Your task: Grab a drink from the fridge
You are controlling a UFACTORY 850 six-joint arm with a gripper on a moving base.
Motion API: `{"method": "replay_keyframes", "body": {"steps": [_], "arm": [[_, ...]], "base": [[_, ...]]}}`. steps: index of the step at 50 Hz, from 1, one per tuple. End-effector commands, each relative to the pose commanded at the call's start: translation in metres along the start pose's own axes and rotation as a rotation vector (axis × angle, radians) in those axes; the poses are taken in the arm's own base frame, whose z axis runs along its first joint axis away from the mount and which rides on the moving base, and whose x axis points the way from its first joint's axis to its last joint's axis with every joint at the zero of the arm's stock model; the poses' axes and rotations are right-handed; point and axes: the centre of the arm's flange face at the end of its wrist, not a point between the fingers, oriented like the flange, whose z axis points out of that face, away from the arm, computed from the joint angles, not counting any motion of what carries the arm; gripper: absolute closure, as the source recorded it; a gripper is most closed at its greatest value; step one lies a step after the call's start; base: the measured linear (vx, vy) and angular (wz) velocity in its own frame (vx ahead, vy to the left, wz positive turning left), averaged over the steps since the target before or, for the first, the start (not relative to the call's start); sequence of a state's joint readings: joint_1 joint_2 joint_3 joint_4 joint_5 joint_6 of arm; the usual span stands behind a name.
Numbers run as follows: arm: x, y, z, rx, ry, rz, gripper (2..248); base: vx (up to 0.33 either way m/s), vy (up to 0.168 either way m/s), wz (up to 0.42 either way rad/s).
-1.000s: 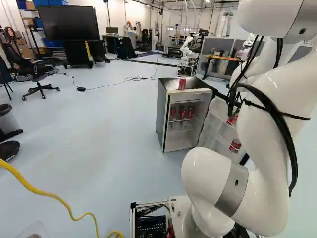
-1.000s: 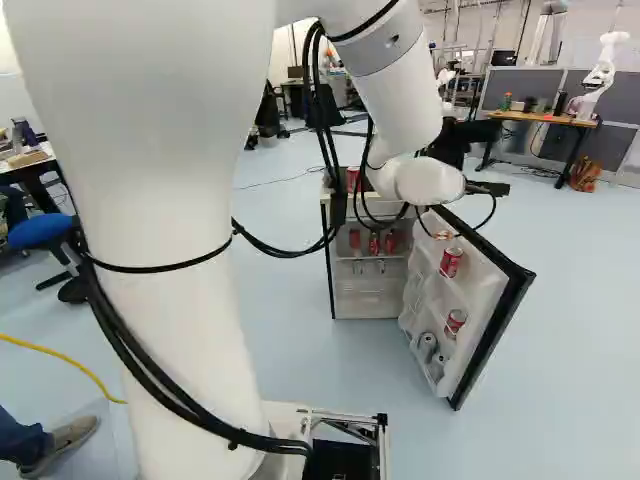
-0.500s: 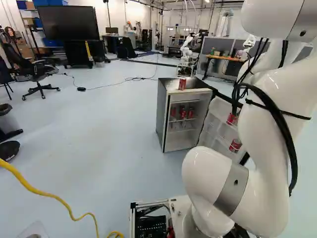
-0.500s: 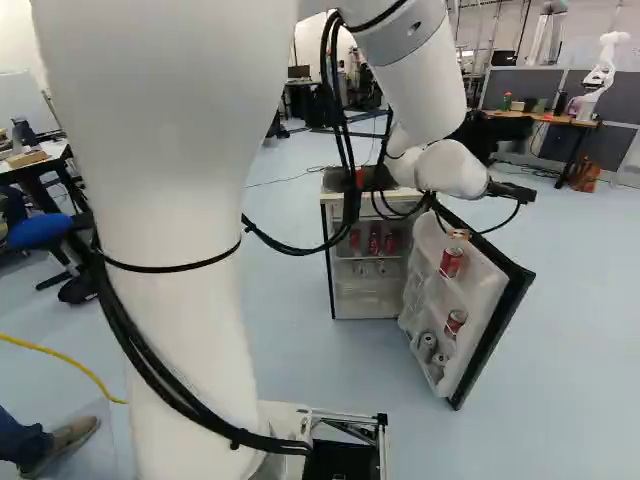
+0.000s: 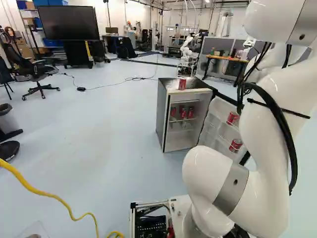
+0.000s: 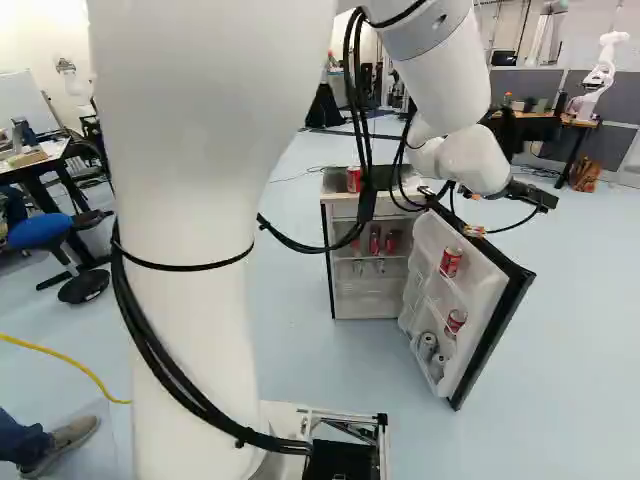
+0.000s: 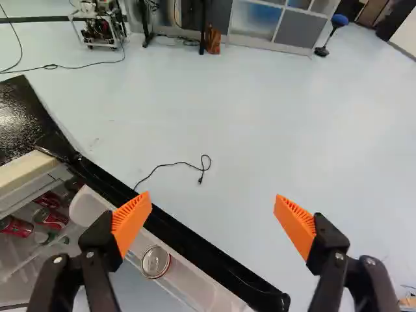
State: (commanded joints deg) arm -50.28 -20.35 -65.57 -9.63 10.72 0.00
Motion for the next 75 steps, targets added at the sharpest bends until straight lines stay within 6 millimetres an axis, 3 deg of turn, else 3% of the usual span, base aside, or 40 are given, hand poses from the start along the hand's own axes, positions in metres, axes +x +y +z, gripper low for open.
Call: {"method": "replay_keyframes", "body": {"steps": [53, 75], "arm": [[0.017, 0.035, 0.090, -0.038, -0.250, 0.120, 3], [0.016, 0.042, 0.108, -0.038, -0.356, 0.149, 3]], "base": [[0.000, 0.000, 0.000], [0.000, 0.000, 0.000]]}}
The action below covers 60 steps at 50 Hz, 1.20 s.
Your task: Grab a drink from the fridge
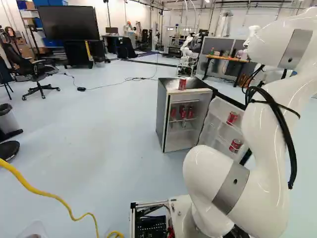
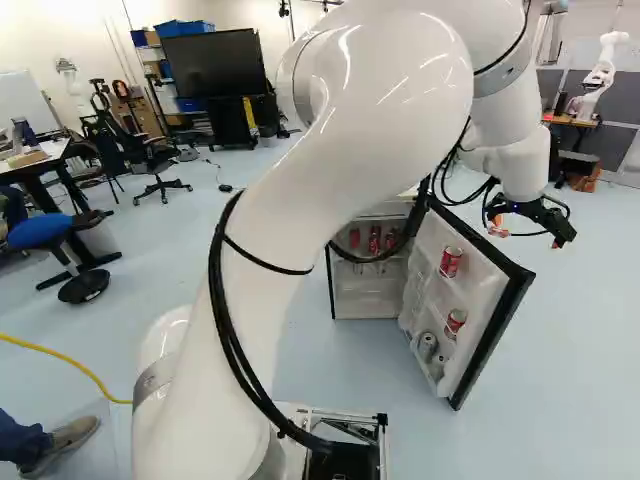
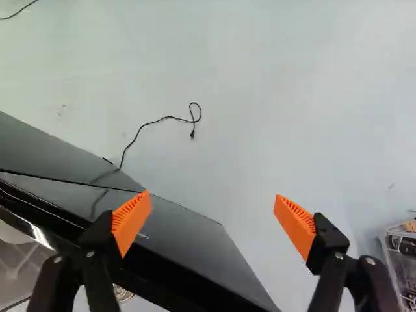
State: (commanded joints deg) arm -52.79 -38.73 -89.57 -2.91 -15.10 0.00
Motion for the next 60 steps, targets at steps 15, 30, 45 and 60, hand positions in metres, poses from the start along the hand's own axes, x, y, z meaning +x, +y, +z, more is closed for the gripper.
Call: {"method": "replay_keyframes", "body": {"steps": [15, 30, 45, 60], "arm": [[-0.004, 0.002, 0.004, 0.001, -0.089, 0.013, 3], [-0.011, 0.004, 0.004, 0.003, -0.180, 0.024, 3], [-0.015, 0.004, 0.004, 0.004, -0.224, 0.026, 3], [-0.015, 0.004, 0.004, 0.004, -0.225, 0.026, 3]], "base": [[0.000, 0.000, 0.000], [0.000, 0.000, 0.000], [0.000, 0.000, 0.000], [0.000, 0.000, 0.000]]}}
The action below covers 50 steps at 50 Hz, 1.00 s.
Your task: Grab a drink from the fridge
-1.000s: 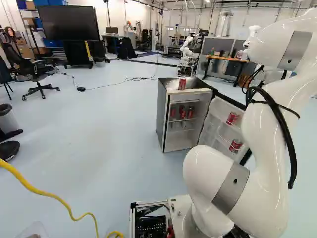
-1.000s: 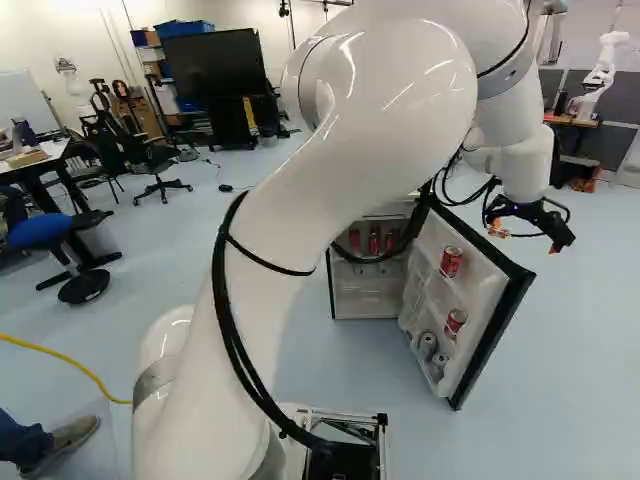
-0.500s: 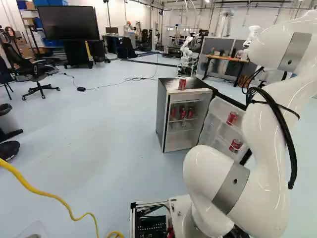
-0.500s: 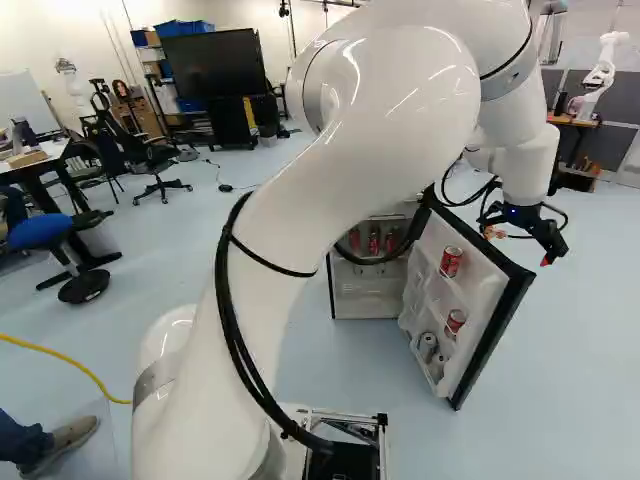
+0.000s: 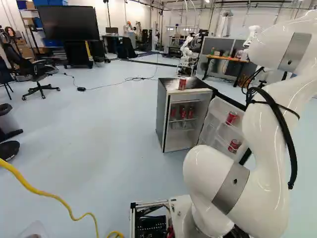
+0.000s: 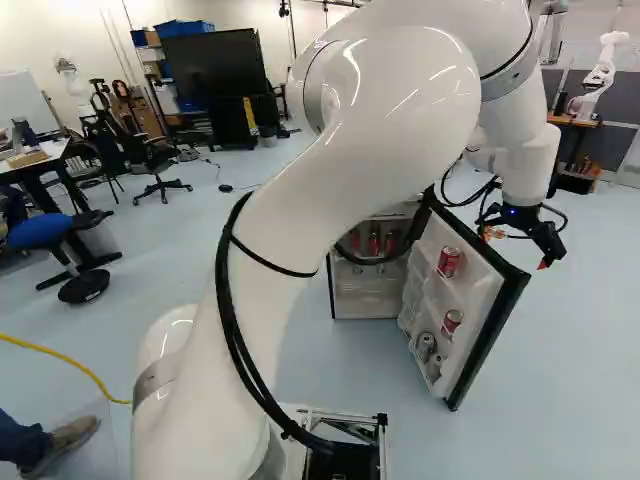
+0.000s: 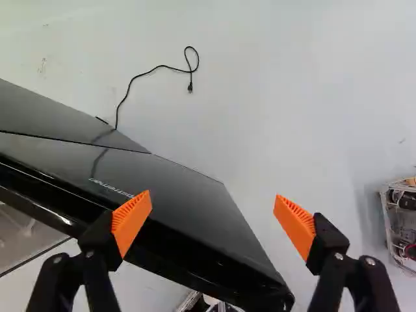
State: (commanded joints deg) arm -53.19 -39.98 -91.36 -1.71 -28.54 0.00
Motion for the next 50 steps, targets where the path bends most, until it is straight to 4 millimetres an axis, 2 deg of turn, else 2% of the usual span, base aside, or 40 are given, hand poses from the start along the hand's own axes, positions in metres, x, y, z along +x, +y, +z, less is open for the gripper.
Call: {"method": "replay_keyframes", "body": {"steps": [50], "arm": [[-0.017, -0.017, -0.009, 0.010, -0.021, -0.023, 3]], "base": [[0.000, 0.000, 0.000]]}}
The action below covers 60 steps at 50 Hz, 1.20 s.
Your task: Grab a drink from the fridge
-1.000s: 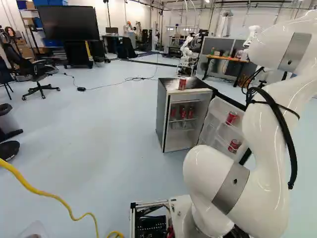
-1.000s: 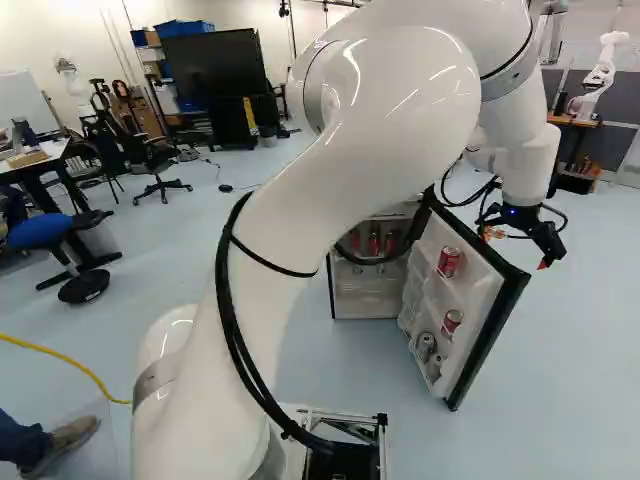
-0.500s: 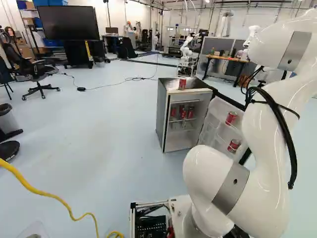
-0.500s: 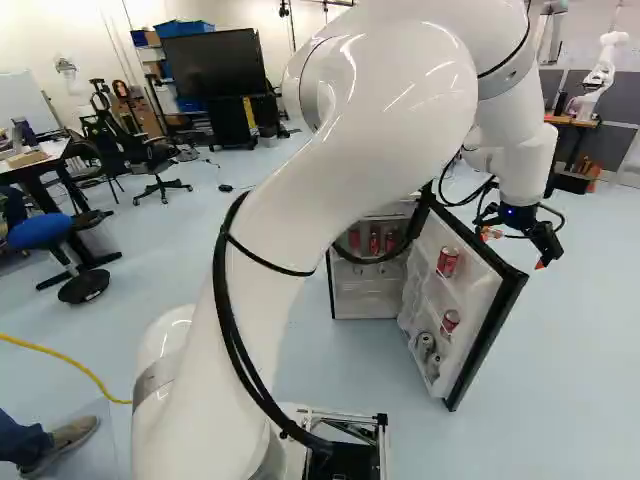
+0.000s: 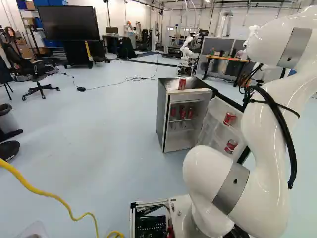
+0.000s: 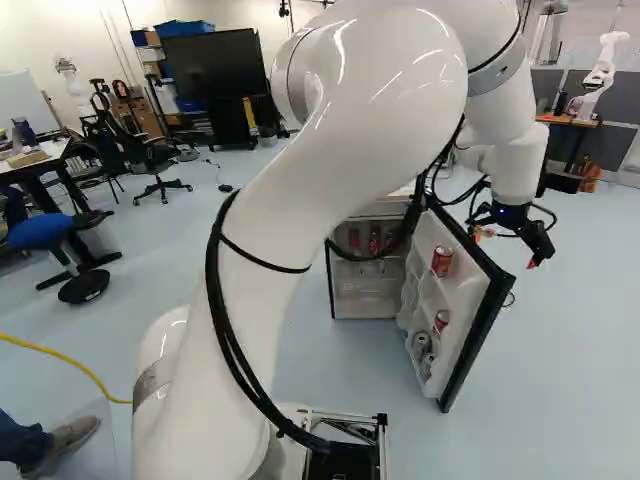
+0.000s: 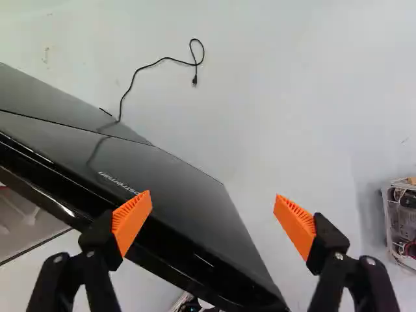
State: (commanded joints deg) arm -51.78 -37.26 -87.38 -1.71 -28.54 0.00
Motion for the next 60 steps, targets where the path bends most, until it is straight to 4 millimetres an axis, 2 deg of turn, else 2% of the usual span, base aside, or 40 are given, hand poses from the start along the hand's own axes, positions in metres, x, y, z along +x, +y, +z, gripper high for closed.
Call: {"method": "replay_keyframes", "body": {"steps": [60], "arm": [[-0.013, -0.014, -0.007, 0.008, -0.015, -0.019, 3]], "base": [[0.000, 0.000, 0.000]]}}
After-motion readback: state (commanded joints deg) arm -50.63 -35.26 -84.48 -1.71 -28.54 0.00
